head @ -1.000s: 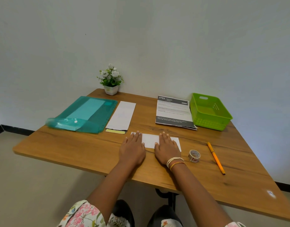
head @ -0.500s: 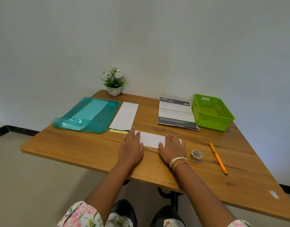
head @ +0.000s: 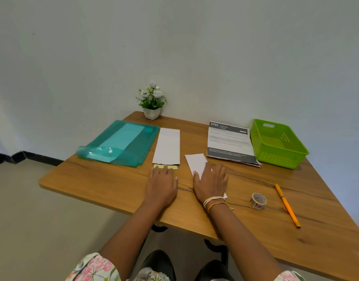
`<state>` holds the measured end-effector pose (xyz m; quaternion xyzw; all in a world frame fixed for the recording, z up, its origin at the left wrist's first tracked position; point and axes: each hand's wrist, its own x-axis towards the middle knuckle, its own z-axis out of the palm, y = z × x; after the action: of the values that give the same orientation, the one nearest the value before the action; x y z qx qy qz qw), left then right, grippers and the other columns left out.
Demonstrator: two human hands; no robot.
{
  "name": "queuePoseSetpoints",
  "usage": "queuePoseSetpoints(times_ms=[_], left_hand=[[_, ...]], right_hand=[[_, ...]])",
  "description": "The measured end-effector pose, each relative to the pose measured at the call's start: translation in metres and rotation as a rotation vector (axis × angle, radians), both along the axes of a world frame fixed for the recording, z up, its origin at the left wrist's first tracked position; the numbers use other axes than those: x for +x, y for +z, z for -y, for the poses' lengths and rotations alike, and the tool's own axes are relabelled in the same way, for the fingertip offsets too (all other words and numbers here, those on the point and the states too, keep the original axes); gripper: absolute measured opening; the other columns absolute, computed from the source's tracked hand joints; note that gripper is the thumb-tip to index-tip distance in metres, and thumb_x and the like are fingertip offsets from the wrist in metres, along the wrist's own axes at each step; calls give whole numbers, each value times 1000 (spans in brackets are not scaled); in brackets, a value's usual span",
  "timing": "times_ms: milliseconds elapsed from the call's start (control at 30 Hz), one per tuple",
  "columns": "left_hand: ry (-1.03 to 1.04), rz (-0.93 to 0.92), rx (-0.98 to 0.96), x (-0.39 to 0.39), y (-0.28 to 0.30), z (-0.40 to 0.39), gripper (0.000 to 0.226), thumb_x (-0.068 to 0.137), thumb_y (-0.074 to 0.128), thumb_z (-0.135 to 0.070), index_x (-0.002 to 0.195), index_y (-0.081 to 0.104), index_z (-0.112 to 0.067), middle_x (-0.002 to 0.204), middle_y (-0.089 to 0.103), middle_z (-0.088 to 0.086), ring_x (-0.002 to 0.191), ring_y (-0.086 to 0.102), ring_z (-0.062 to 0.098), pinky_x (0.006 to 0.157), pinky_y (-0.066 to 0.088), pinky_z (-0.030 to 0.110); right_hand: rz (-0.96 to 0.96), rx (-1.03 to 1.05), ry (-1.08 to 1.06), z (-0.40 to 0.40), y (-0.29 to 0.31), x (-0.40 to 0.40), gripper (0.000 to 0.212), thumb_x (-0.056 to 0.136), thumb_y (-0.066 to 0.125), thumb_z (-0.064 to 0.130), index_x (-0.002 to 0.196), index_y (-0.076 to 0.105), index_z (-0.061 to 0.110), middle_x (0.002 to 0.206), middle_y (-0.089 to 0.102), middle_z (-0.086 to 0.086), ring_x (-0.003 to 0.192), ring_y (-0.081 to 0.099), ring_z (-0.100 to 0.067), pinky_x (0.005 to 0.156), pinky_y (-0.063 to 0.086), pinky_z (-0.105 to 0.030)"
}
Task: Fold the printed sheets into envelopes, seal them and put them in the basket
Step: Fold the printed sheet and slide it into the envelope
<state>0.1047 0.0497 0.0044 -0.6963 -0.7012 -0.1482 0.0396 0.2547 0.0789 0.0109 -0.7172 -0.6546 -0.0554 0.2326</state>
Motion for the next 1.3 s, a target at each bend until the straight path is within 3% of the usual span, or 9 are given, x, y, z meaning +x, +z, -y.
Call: queuePoseSetpoints(times_ms=[100, 233, 367, 567, 700, 833, 933, 1100, 1300], left_hand=[[-145, 42, 98, 6, 3, 3, 38, 101, 33, -33, 129, 57, -22, 137, 56, 0, 128, 46, 17, 117, 20, 41], [-194, 324, 206, 3, 3, 4, 28, 98, 45, -22, 120, 63, -19, 119, 67, 2, 107, 57, 15, 95, 46, 31], [-51, 356, 238, -4, -1, -3, 36, 98, 47, -19, 133, 56, -16, 138, 55, 3, 128, 48, 16, 112, 35, 38], [50, 236, 27, -8, -3, -16, 46, 102, 37, -32, 146, 38, -18, 155, 33, 4, 145, 24, 19, 120, 16, 41], [43, 250, 52, -8, -3, -14, 45, 102, 37, -32, 145, 38, -18, 152, 38, 3, 144, 28, 18, 119, 17, 40], [41, 383, 109, -11, -3, -11, 43, 101, 42, -29, 143, 42, -18, 145, 48, 2, 139, 36, 17, 119, 21, 41], [12, 461, 163, -11, -3, -13, 39, 100, 44, -26, 138, 46, -19, 136, 56, 1, 128, 48, 16, 113, 33, 43], [-6, 1099, 270, -14, 13, -15, 37, 99, 50, -21, 136, 48, -19, 131, 54, -1, 119, 52, 13, 95, 49, 33], [37, 2305, -272, -9, 23, -26, 54, 96, 41, -54, 131, 49, -14, 129, 57, 22, 118, 55, 40, 101, 41, 59]], right_hand=[[-71, 54, 224, -4, -1, -15, 39, 89, 52, 35, 123, 57, 15, 127, 53, -10, 116, 48, -27, 97, 38, -38], [-89, -47, 453, -15, 5, -23, 39, 94, 47, 19, 132, 54, 15, 137, 52, -6, 125, 47, -22, 104, 38, -33], [-87, -105, 466, -28, 11, -22, 39, 98, 45, 17, 136, 52, 16, 143, 49, -6, 132, 43, -22, 109, 33, -32], [-48, -233, 465, -45, 23, -15, 24, 93, 52, 14, 108, 70, 10, 110, 69, -12, 101, 63, -28, 91, 52, -38], [89, -190, 565, -51, 25, -10, 25, 93, 49, 16, 88, 73, 13, 90, 71, -8, 85, 65, -25, 77, 55, -36], [191, -97, 635, -50, 24, -7, 29, 97, 42, 20, 93, 70, 12, 92, 70, -7, 82, 63, -23, 75, 53, -34], [127, 53, 634, -44, 22, -2, 25, 96, 46, 20, 95, 70, 10, 92, 69, -7, 82, 63, -23, 70, 51, -32], [-14, 293, 647, -33, 20, 1, 8, 86, 61, 12, 87, 69, 10, 83, 70, -7, 73, 64, -22, 62, 51, -31], [-129, 372, 674, -19, 17, -2, 7, 85, 63, 9, 90, 67, 8, 81, 70, -7, 69, 64, -21, 58, 54, -32]])
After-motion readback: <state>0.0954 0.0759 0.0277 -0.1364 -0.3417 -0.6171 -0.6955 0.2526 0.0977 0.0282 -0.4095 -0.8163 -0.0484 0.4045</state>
